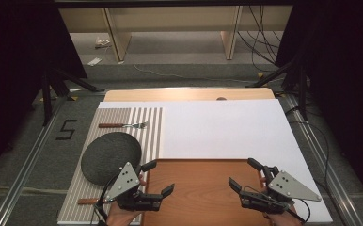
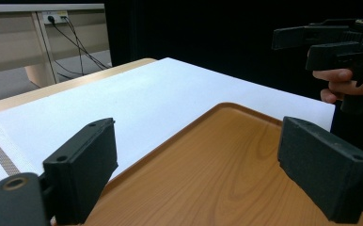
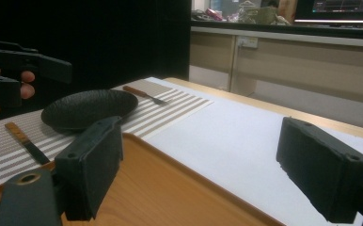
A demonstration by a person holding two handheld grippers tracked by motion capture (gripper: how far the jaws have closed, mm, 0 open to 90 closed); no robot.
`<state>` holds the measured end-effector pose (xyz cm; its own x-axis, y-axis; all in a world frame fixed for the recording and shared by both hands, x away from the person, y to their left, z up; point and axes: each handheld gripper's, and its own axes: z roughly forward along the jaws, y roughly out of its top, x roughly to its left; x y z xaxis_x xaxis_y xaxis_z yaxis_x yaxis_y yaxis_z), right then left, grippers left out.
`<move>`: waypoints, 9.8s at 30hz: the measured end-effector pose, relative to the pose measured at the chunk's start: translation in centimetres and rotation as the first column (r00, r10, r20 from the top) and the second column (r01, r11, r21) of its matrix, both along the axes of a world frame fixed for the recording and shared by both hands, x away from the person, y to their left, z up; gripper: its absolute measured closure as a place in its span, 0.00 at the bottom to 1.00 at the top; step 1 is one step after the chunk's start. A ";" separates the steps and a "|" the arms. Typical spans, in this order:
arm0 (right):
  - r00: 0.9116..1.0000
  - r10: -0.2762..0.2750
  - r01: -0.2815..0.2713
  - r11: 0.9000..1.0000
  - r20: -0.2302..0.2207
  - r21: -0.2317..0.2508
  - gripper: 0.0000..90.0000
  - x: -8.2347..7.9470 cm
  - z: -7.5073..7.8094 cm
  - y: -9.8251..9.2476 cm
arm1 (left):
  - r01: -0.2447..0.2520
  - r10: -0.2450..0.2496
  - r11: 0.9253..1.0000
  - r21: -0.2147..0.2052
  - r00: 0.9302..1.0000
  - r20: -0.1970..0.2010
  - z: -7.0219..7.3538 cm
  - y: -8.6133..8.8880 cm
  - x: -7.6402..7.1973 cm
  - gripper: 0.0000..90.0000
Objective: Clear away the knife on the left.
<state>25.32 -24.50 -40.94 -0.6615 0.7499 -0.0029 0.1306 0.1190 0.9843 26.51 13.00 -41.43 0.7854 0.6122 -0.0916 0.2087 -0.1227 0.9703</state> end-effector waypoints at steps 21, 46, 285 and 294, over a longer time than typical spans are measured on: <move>1.000 -0.002 0.002 1.000 -0.002 -0.001 0.18 0.0 0.0 0.0 | -0.010 0.011 1.000 0.030 0.999 -0.032 3.3 2.9 0.9 0.14; 1.000 -0.002 0.002 1.000 -0.003 -0.001 0.18 0.1 0.0 0.0 | 0.062 -0.026 0.960 0.273 0.990 -0.135 3.2 4.4 1.9 0.15; 1.000 0.003 -0.003 1.000 -0.004 -0.005 0.18 0.1 -0.1 0.1 | 0.403 0.018 0.809 0.428 0.711 -0.703 -2.1 -4.4 3.0 0.85; 1.000 0.003 -0.003 1.000 -0.004 -0.005 0.18 0.0 -0.1 0.1 | 0.427 0.038 0.795 0.431 0.674 -0.738 -3.3 -5.3 3.1 0.85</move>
<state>25.35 -24.40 -41.02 -0.6636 0.7480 -0.0043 0.1341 0.1246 0.9831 29.61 7.71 -44.78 0.7355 0.5721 -0.3630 0.6733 -0.6771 0.2970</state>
